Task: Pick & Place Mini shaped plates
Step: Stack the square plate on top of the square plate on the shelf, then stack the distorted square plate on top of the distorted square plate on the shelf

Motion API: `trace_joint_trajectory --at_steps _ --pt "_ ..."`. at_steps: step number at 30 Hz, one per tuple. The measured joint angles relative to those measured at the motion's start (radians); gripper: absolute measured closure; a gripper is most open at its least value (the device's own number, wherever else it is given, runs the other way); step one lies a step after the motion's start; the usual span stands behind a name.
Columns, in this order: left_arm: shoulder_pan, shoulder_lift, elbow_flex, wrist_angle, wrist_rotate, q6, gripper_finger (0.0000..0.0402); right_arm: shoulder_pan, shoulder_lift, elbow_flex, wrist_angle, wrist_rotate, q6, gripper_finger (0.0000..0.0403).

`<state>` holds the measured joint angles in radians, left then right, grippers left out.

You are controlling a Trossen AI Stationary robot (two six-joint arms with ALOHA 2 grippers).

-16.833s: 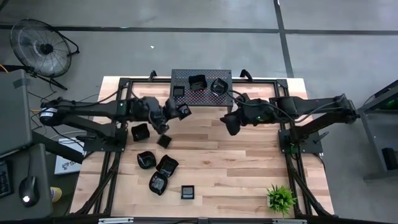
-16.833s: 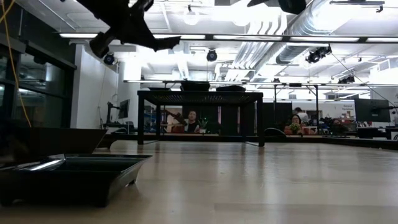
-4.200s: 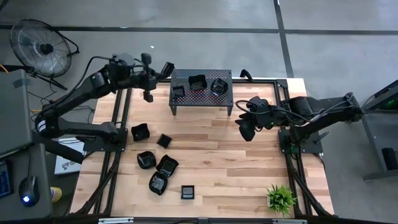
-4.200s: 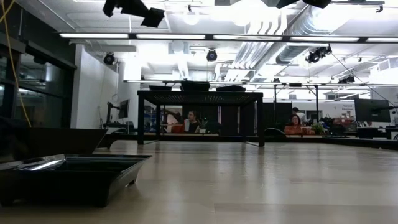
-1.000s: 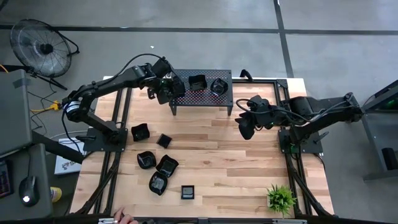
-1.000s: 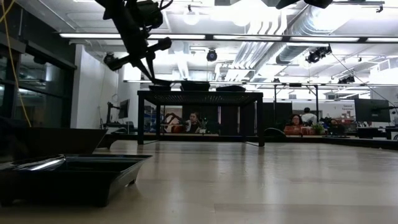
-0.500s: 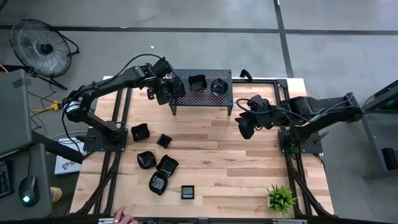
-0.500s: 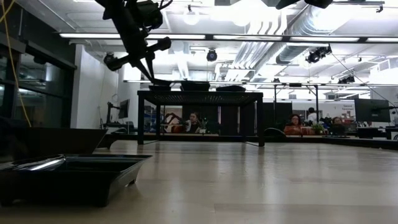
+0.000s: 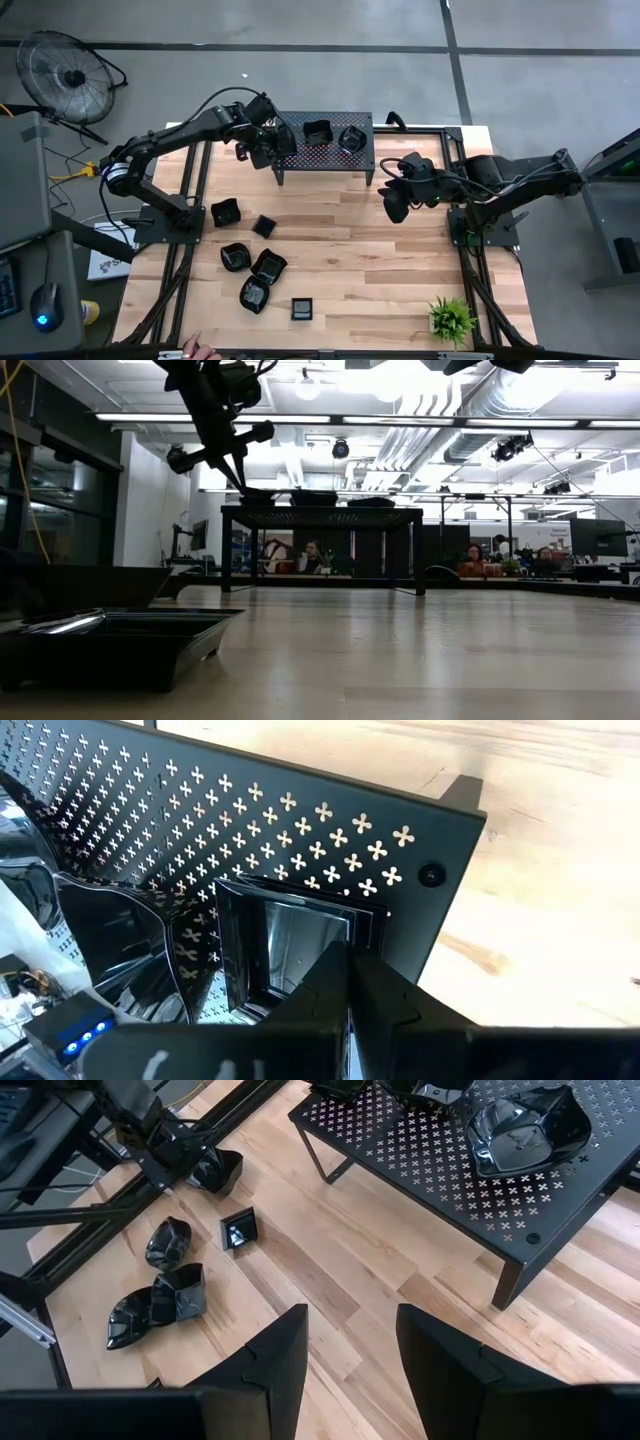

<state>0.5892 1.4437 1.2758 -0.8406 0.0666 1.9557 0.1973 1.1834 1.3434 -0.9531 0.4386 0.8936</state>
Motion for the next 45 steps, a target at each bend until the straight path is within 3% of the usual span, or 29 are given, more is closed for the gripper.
trace_joint_trajectory --at_steps 34,45 --pt "0.0 0.0 0.0 0.008 -0.05 -0.129 0.0289 0.0 0.001 0.0 0.0 -0.004 0.006 0.0253" --pt "-0.015 -0.039 0.0 -0.023 -0.194 -0.421 0.0278 0.0 0.001 0.0 0.0 -0.008 -0.003 0.0253"
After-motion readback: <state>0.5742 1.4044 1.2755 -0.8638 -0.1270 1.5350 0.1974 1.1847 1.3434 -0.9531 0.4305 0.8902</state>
